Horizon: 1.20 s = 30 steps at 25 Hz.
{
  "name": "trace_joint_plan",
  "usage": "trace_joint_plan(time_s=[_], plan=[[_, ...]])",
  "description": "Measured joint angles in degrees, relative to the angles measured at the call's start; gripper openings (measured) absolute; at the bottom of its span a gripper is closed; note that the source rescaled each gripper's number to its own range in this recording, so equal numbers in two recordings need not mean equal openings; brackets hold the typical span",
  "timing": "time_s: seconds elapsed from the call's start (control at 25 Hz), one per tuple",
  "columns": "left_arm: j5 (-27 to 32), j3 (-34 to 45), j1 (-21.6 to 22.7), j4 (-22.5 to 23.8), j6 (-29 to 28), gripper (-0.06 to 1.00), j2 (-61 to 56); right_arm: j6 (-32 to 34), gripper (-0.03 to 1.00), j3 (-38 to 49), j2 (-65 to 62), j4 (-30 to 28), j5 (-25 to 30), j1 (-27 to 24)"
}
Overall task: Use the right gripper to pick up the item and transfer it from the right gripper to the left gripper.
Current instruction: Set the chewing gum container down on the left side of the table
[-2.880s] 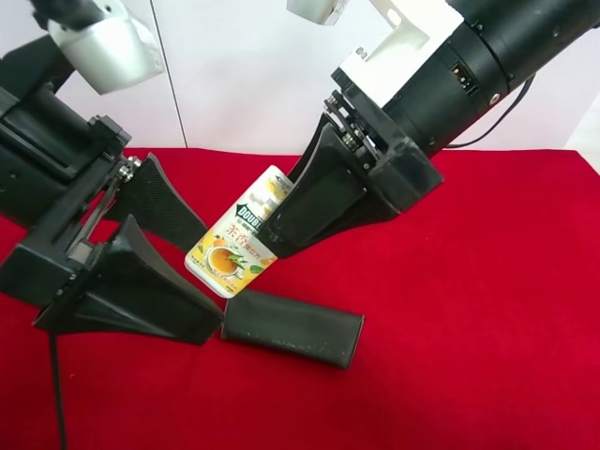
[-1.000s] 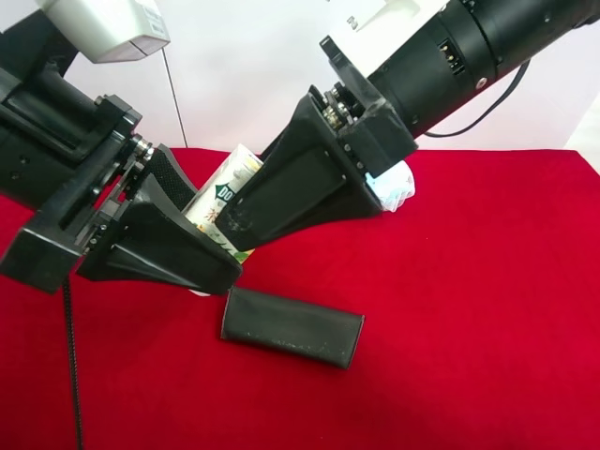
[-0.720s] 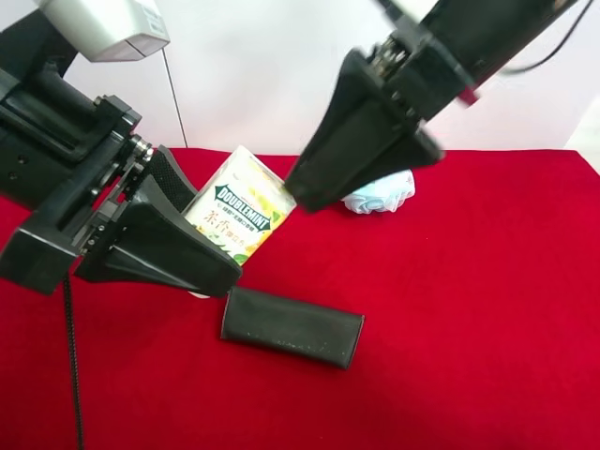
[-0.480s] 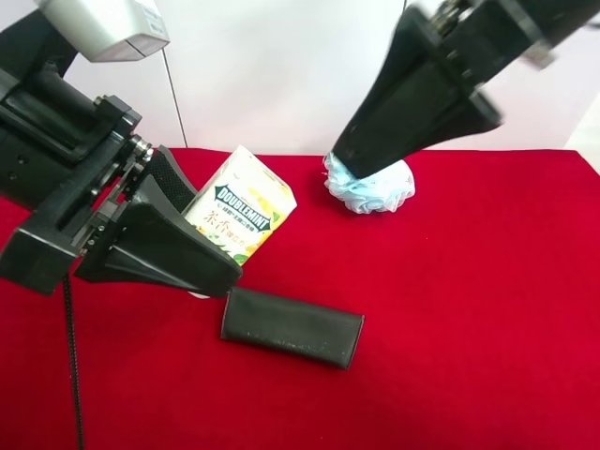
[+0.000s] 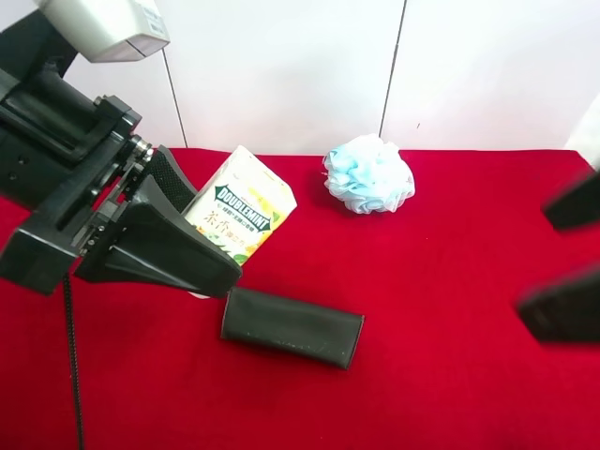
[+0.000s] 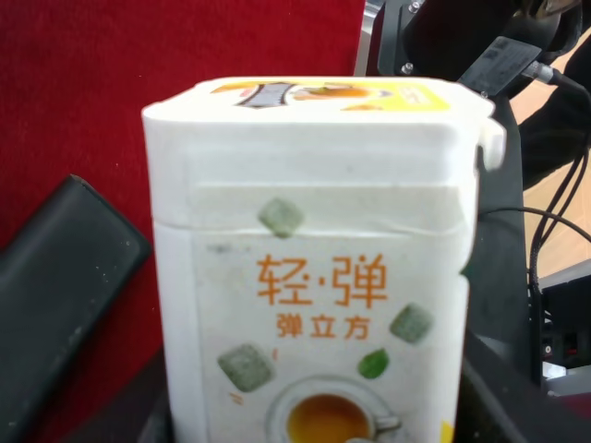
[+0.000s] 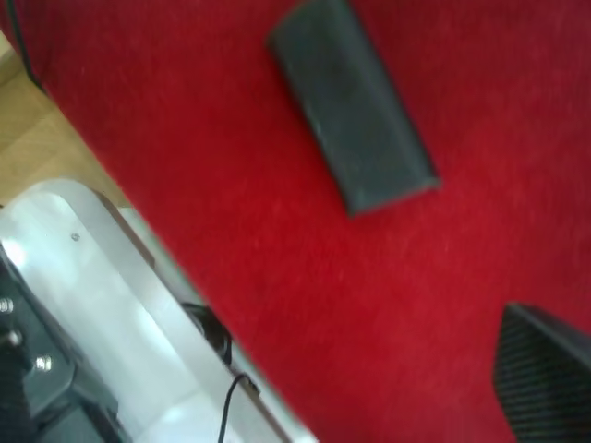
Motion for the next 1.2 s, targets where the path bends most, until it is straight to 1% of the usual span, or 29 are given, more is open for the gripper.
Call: trace_joint_plan(time_s=[0.16, 0.32, 0.48, 0.64, 0.8, 1.2], plan=[[0.00, 0.00, 0.00, 0.00, 0.00, 0.00, 0.00, 5.79, 1.00, 7.62, -12.21, -4.99, 0.11, 0.00], [0.00, 0.00, 0.00, 0.00, 0.00, 0.00, 0.00, 9.97, 1.00, 13.48, -23.91, -11.27, -0.13, 0.00], [0.00, 0.00, 0.00, 0.00, 0.00, 0.00, 0.00, 11.59, 1.00, 18.42, -32.88, -14.44, -3.68, 0.00], [0.00, 0.00, 0.00, 0.00, 0.00, 0.00, 0.00, 11.96, 1.00, 22.86, -37.48, -15.23, -6.53, 0.00], [0.00, 0.00, 0.00, 0.00, 0.00, 0.00, 0.00, 12.01, 1.00, 23.96, -37.78, -15.35, -8.59, 0.00], [0.00, 0.00, 0.00, 0.00, -0.17, 0.00, 0.00, 12.01, 1.00, 23.99, -37.78, -15.30, -8.65, 0.00]])
